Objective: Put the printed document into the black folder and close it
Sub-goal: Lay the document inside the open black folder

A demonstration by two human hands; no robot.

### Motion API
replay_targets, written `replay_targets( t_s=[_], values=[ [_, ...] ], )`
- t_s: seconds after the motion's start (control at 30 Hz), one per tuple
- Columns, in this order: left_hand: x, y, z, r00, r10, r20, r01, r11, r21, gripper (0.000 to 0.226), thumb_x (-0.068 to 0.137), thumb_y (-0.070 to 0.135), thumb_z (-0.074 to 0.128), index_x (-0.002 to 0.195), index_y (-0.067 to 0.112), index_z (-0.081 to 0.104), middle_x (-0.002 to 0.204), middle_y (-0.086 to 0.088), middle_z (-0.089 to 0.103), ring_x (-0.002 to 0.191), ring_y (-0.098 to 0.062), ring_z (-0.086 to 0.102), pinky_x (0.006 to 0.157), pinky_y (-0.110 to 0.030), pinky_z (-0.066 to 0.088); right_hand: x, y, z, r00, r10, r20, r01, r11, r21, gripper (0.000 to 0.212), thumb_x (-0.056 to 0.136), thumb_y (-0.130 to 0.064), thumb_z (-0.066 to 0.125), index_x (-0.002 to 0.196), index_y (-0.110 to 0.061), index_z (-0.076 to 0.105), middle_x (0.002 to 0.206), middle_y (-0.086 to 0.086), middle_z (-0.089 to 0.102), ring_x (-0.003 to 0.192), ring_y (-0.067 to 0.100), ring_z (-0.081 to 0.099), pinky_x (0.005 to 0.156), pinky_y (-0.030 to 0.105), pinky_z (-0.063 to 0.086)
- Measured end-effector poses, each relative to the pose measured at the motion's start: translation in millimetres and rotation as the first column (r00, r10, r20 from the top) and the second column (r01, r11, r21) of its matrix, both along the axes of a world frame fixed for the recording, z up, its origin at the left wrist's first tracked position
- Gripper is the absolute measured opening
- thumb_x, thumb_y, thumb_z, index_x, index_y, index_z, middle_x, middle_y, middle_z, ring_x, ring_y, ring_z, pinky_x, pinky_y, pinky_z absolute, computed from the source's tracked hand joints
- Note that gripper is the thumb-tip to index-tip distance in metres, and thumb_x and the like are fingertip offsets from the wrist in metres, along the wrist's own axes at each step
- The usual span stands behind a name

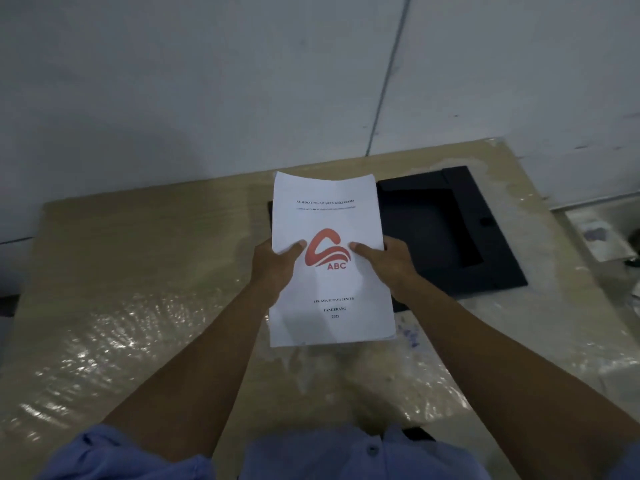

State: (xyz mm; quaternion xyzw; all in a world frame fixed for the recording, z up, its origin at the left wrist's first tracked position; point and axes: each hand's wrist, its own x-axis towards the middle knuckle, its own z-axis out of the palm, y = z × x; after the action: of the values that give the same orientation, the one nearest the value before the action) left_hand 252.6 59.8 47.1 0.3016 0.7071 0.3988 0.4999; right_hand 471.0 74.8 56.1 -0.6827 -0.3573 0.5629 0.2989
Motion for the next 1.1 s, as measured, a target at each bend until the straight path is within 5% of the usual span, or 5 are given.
replay_targets(
  t_s=[0.17, 0.37, 0.63, 0.8, 1.1],
  values=[
    [42, 8, -7, 1.0, -0.006, -0.019, 0.005, 0.998, -0.066, 0.033, 0.091, 0.036, 0.075, 0.116, 0.016, 0.069, 0.102, -0.003, 0.075, 0.085, -0.021, 0.073, 0.059, -0.027, 0.054, 58, 3, -18, 0.973, 0.058, 0.224, -0.074, 0.995, 0.064, 0.032, 0.089, -0.035, 0.08, 0.109, -0.014, 0.068, 0.105, 0.0, 0.071, 0.09, 0.015, 0.068, 0.068, 0.028, 0.054],
    [65, 24, -23, 0.998, 0.045, -0.05, -0.049, 0.996, -0.073, 0.037, 0.093, 0.03, 0.075, 0.123, 0.01, 0.068, 0.11, -0.01, 0.074, 0.094, -0.029, 0.073, 0.068, -0.03, 0.057, 123, 7, -24, 0.899, 0.139, 0.415, -0.21, 0.969, 0.132, 0.05, 0.093, -0.038, 0.076, 0.135, -0.015, 0.064, 0.12, 0.004, 0.075, 0.112, 0.022, 0.07, 0.103, 0.044, 0.057],
    [71, 40, -51, 0.985, 0.076, -0.157, -0.101, 0.982, -0.159, 0.04, 0.09, 0.029, 0.078, 0.123, 0.008, 0.068, 0.092, -0.001, 0.067, 0.074, -0.014, 0.064, 0.058, -0.023, 0.047, 212, -17, -49, 0.446, 0.171, 0.878, -0.541, 0.833, 0.112, 0.07, 0.096, -0.043, 0.068, 0.148, 0.0, 0.052, 0.155, 0.02, 0.053, 0.151, 0.038, 0.041, 0.123, 0.058, 0.034],
    [75, 49, -59, 0.98, 0.08, -0.18, -0.118, 0.971, -0.206, 0.042, 0.088, 0.031, 0.079, 0.122, 0.008, 0.069, 0.081, 0.006, 0.062, 0.07, -0.011, 0.059, 0.057, -0.023, 0.043, 240, -32, -64, 0.333, 0.224, 0.916, -0.539, 0.843, -0.01, 0.103, 0.091, -0.077, 0.038, 0.161, -0.002, 0.029, 0.172, 0.015, 0.026, 0.162, 0.03, 0.017, 0.131, 0.052, 0.018],
    [90, 72, -61, 0.984, 0.085, -0.156, -0.12, 0.965, -0.232, 0.046, 0.088, 0.033, 0.08, 0.125, 0.009, 0.066, 0.093, 0.0, 0.066, 0.075, -0.014, 0.06, 0.071, -0.031, 0.049, 250, -43, -75, 0.267, 0.292, 0.918, -0.598, 0.798, -0.08, 0.11, 0.091, -0.085, 0.023, 0.165, -0.004, 0.013, 0.176, 0.014, 0.009, 0.163, 0.027, 0.005, 0.133, 0.046, 0.009]
  ],
)
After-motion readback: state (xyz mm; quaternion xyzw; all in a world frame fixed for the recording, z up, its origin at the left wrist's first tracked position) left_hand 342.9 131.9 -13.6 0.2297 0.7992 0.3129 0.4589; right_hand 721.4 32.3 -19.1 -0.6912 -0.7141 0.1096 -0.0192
